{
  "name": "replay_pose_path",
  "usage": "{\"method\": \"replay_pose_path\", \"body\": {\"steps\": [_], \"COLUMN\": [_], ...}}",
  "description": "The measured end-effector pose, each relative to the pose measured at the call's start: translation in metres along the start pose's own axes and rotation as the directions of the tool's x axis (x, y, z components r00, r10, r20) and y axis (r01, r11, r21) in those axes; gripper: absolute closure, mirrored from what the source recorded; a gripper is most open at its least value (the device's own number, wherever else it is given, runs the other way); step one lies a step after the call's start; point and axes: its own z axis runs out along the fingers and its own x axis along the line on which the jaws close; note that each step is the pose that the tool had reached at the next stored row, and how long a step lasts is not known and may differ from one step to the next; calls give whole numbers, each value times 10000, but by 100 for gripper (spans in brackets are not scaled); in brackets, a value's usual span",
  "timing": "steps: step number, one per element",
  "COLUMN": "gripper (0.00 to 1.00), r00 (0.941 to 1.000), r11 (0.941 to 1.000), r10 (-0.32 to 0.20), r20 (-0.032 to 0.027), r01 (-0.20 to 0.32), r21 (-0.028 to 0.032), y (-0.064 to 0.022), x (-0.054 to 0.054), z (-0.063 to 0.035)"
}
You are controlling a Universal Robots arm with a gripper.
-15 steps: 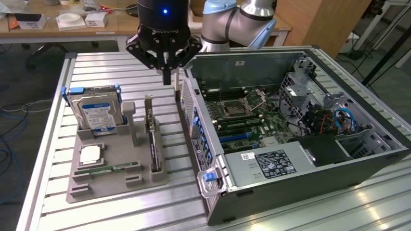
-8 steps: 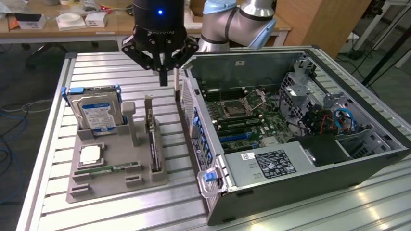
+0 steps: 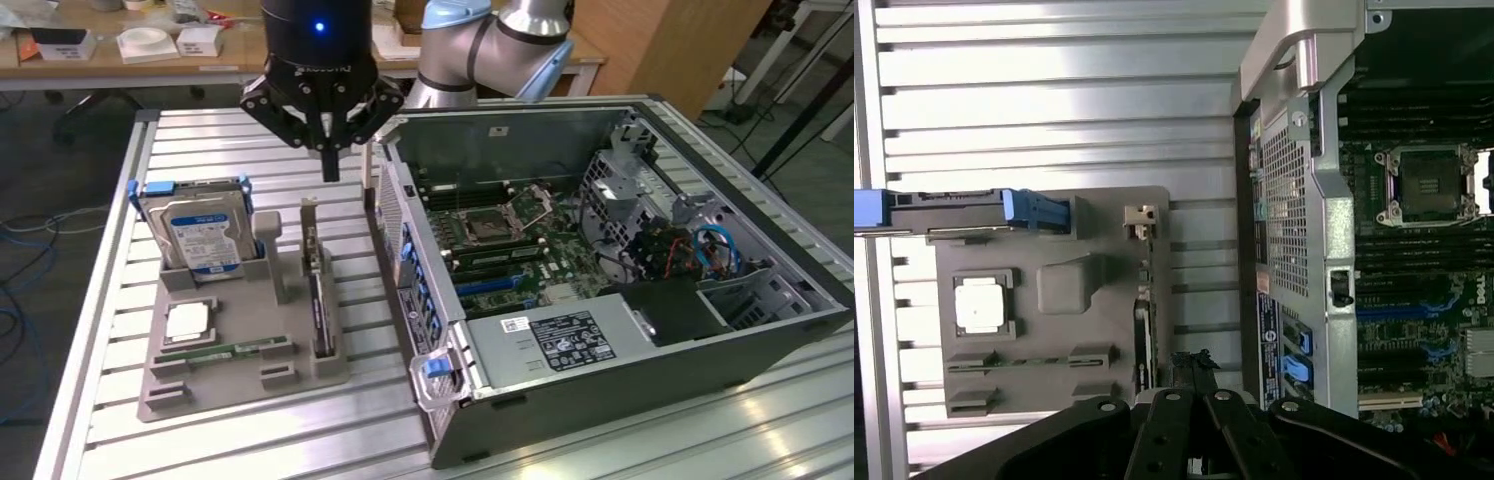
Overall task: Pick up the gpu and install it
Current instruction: 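Reach for the gpu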
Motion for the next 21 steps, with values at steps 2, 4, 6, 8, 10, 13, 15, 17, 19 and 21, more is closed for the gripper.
{"method": "replay_pose_path", "body": {"steps": [2, 4, 6, 8, 10, 13, 15, 17, 19, 21], "gripper": [89, 89, 89, 89, 89, 89, 89, 89, 89, 89], "r00": [10000, 10000, 10000, 10000, 10000, 10000, 10000, 10000, 10000, 10000], "r11": [10000, 10000, 10000, 10000, 10000, 10000, 10000, 10000, 10000, 10000], "r10": [1, 1, 1, 1, 1, 1, 1, 1, 1, 0], "r20": [0, 0, -1, -1, 0, 0, 0, 0, 0, 0], "r01": [-1, -1, -1, -1, -1, -1, -1, -1, -1, 0], "r21": [1, 1, 1, 1, 1, 1, 1, 1, 1, 0], "y": [-6, -12, -18, -23, -28, -36, -41, -46, -51, -54], "x": [19, 39, 61, 83, 104, 135, 156, 176, 194, 204], "z": [-1, -1, -2, -3, -3, -4, -4, -5, -5, -5]}}
